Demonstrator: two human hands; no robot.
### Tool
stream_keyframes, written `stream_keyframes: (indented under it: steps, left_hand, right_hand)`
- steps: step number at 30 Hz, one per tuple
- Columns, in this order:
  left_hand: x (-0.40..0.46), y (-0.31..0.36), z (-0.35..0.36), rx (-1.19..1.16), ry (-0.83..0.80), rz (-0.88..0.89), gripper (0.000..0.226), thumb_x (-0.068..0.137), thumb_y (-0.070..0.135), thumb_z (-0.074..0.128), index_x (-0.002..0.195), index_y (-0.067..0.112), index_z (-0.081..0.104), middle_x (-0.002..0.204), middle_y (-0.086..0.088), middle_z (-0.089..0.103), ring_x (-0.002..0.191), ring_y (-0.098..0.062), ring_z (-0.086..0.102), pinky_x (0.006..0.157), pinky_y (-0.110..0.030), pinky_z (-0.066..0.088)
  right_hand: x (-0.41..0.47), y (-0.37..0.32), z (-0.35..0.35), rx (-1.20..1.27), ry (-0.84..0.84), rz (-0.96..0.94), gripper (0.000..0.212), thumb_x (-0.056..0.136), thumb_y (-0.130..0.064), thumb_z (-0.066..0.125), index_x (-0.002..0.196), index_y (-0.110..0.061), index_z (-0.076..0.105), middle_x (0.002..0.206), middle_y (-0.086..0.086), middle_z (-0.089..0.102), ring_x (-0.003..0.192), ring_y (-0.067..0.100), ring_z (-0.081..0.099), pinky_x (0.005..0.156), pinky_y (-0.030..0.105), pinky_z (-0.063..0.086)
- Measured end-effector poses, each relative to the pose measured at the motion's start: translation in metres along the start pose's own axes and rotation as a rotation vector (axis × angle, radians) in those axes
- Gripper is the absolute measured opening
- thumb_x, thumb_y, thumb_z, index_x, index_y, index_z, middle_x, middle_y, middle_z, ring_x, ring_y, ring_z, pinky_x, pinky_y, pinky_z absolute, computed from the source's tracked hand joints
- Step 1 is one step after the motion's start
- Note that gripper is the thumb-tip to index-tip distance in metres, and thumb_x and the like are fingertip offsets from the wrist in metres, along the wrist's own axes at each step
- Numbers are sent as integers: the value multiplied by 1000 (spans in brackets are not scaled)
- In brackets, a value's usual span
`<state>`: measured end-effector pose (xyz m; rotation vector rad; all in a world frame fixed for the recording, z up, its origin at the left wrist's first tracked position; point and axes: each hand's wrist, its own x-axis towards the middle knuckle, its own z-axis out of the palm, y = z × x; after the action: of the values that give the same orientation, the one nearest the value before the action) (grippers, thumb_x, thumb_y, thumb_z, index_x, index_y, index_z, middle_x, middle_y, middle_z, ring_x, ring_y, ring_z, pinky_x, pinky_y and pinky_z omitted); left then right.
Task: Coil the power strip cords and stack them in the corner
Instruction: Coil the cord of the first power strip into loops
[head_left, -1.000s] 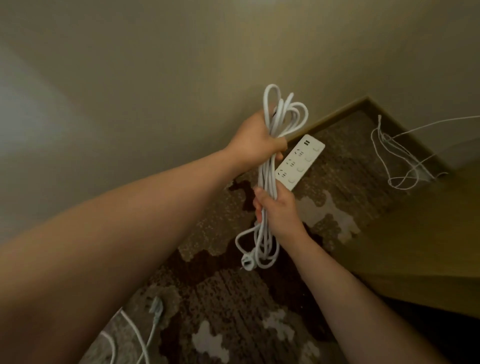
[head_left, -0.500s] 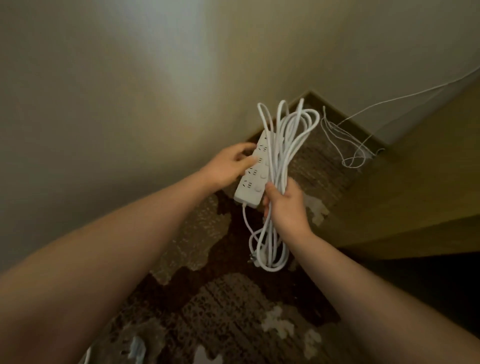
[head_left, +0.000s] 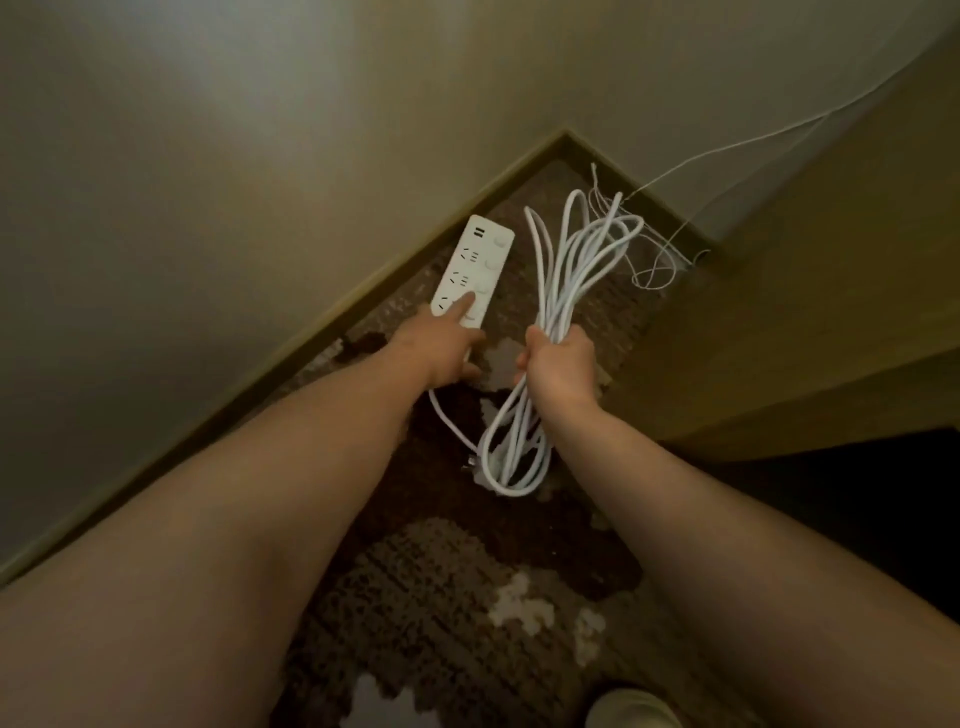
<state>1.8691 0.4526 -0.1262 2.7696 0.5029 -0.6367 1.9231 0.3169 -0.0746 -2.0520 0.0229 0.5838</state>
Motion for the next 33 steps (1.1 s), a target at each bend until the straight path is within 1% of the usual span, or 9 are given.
stream_keyframes:
  steps: [4,9,12,14,19,22,25,28,33]
  left_hand:
    - [-9,-42,0,58,69,3,41,86,33,56,125,40,48,159,3,-4,127,-43,24,98,-49,39]
    - [-11,-71,-10,124,11,85,57,89,22,54,140,38,35,160,-5,-3,142,-34,8,114,-44,25]
    - [-11,-76,-13,160,-57,110,69,89,15,57,145,41,26,160,-2,-5,145,-31,3,116,-44,23]
    - [-8,-76,-13,160,-35,101,70,90,10,55,144,42,26,160,0,-5,146,-29,4,115,-43,24]
    - [7,-60,-15,94,38,59,65,92,8,50,142,44,29,160,2,1,146,-28,7,116,-43,23]
    - [3,-65,-16,33,-3,54,64,93,11,49,144,41,27,160,-1,-1,146,-28,4,118,-41,17]
    - [-12,-67,-23,-262,-38,8,52,97,27,44,147,33,27,160,-5,9,146,-26,10,118,-38,13]
    - [-29,-57,-19,-493,31,65,58,96,45,42,148,32,22,158,-3,20,145,-22,17,116,-35,14]
    - [-45,-52,10,-205,-89,69,64,91,61,38,146,45,11,159,10,10,146,-24,-8,117,-52,14]
  right_hand:
    - [7,-11,12,118,-12,100,3,101,-20,51,100,-18,51,77,7,61,59,20,62,47,26,52]
    - [24,-30,47,156,-44,155,7,98,-21,52,104,-16,53,74,7,63,63,23,65,75,44,61]
    - [39,-26,60,153,-36,165,6,97,-23,54,94,-18,54,72,6,65,68,25,68,82,48,60]
    - [51,-24,65,196,-21,196,8,96,-21,54,92,-15,55,70,7,64,64,24,67,79,46,60]
    - [80,-22,72,296,-37,242,13,97,-17,55,105,-6,57,66,7,63,51,18,61,57,33,56]
    - [92,-17,71,181,-58,220,22,97,-20,58,111,-3,59,78,9,67,68,22,66,70,35,56]
    - [103,-12,70,-49,-35,156,42,97,-26,61,128,2,55,121,18,65,111,35,62,89,36,48]
    - [104,-13,70,-172,-55,109,53,98,-30,59,140,1,45,140,20,53,127,37,52,99,38,43]
    - [78,1,65,-438,-27,-106,81,100,-31,53,159,-19,-2,163,13,19,145,35,30,114,45,30]
